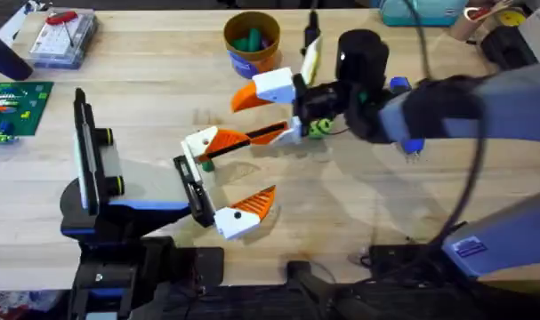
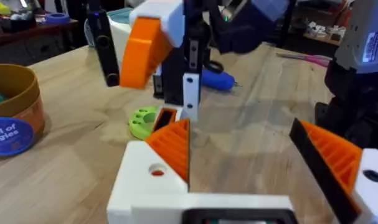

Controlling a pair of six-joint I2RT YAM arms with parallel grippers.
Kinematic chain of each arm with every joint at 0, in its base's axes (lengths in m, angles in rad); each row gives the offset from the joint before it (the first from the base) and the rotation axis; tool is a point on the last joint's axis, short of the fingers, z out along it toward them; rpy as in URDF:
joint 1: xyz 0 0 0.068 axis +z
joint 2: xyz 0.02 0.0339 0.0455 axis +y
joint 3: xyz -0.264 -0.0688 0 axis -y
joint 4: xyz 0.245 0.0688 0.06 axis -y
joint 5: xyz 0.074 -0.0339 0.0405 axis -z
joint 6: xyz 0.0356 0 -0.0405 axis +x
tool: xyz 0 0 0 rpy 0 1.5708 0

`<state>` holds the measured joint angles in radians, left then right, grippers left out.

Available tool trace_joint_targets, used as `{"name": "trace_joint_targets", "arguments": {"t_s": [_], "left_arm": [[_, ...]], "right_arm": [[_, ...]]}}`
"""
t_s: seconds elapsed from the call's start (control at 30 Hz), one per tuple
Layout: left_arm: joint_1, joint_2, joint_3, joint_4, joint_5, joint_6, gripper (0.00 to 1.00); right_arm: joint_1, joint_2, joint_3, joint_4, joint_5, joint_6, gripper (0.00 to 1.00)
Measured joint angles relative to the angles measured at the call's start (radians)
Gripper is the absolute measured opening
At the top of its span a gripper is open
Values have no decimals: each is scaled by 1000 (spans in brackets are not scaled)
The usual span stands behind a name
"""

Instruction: Pick up the gripper from the table and insert it into the empty holder that is missing its gripper. Then pick up a screw, insert it into the mounting hole, and use the screwdriver to tighten it. Finally, clean up the table by picking up the vegetable and placing it into the bucket.

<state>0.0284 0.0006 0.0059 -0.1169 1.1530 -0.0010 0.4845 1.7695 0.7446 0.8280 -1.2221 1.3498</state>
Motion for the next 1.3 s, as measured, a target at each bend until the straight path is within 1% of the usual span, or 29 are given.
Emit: {"name": "trace_joint_targets", "arguments": {"t_s": [0.13,0.23,0.27,0.4,0.43,0.53,0.6,0.7,0.77,0.9,1.0,1.03,1.13,1.2,1.3], "left_arm": [[0,0,0,0,3,0,990],[0,0,0,-1,3,0,990],[0,0,0,-1,3,0,990],[0,0,0,-1,3,0,990],[0,0,0,-1,3,0,990],[0,0,0,-1,3,0,990],[0,0,0,-1,3,0,990],[0,0,0,-1,3,0,990],[0,0,0,-1,3,0,990],[0,0,0,-1,3,0,990],[0,0,0,-1,3,0,990],[0,0,0,-1,3,0,990],[0,0,0,-1,3,0,990],[0,0,0,-1,3,0,990],[0,0,0,-1,3,0,990]], "right_arm": [[-87,-111,22,-359,42,-202,996],[-144,-183,48,-536,73,-356,996],[-166,-213,77,-659,86,-424,997],[-236,-327,161,-1012,155,-656,996],[-259,-360,197,-1149,196,-734,996],[-291,-432,265,-1400,308,-900,997],[-297,-459,327,-1591,401,-1007,997],[-294,-484,423,-1824,559,-1142,997],[-282,-491,485,-1933,675,-1211,997],[-219,-496,569,-2060,922,-1302,997],[-155,-498,579,-2082,1089,-1337,997],[-138,-496,579,-2083,1127,-1344,997],[-83,-485,579,-2080,1218,-1358,997],[-61,-466,579,-2079,1249,-1365,997],[-55,-423,579,-2073,1277,-1372,997]]}}
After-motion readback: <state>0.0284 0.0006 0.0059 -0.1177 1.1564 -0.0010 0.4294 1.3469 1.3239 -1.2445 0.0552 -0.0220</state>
